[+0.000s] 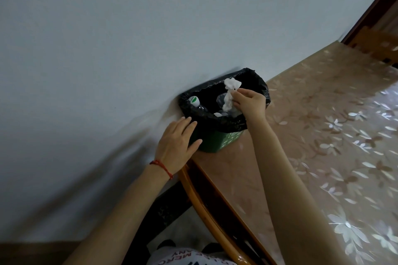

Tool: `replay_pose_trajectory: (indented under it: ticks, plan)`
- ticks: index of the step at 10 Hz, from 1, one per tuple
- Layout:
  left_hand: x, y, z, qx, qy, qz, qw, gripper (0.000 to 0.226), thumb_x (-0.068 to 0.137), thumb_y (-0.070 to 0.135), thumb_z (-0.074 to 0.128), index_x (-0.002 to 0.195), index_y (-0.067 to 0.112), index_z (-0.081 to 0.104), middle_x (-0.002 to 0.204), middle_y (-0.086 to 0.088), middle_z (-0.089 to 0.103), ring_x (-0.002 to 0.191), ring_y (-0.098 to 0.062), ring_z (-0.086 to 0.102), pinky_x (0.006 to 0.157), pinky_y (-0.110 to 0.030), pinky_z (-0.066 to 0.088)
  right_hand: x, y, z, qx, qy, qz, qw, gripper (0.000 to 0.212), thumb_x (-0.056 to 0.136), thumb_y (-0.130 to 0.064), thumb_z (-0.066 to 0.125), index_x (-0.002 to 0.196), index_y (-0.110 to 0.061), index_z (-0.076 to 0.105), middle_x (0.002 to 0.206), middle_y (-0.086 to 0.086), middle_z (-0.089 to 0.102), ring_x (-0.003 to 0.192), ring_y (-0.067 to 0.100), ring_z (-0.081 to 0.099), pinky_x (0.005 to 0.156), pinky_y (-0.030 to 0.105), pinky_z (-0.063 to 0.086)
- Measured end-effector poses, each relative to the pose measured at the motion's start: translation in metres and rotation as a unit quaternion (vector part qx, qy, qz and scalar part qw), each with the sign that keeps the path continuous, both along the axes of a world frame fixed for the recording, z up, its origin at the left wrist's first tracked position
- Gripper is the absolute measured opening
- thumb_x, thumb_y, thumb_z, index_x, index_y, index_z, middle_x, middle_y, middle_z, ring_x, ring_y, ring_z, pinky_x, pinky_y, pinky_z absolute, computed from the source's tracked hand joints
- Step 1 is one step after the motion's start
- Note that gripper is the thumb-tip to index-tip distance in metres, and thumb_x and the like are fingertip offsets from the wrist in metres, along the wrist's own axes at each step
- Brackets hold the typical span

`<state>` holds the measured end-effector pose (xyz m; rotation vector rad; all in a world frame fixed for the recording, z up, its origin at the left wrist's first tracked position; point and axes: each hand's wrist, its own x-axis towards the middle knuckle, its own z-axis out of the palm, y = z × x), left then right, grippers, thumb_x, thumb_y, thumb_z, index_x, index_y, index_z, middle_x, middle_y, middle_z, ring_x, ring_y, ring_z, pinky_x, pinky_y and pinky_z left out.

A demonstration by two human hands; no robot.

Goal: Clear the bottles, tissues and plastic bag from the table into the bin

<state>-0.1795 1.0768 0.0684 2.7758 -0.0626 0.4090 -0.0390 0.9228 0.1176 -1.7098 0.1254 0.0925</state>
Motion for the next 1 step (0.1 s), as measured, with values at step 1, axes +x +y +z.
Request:
replay_pose_trajectory:
  ticks: [1]
  plan:
    - [0.0019,0.0004,-0.003,-0.006,0.007,0.005,1.0,0.049,0.088,0.029,0.057,0.126,0.001,0.049,0.13,-0.021,0.052,0.123,-0.035,0.047,0.105,-0.043,0.033,-0.0046,-0.002,0.0001,-0.044,-0.026,-0.01,0.999,0.039,0.08,-0.028,0.069,0.111,-0.006,0.063,0.104,0.008,0.068,0.097,0.02,0.064,0.09,0.034,0.051]
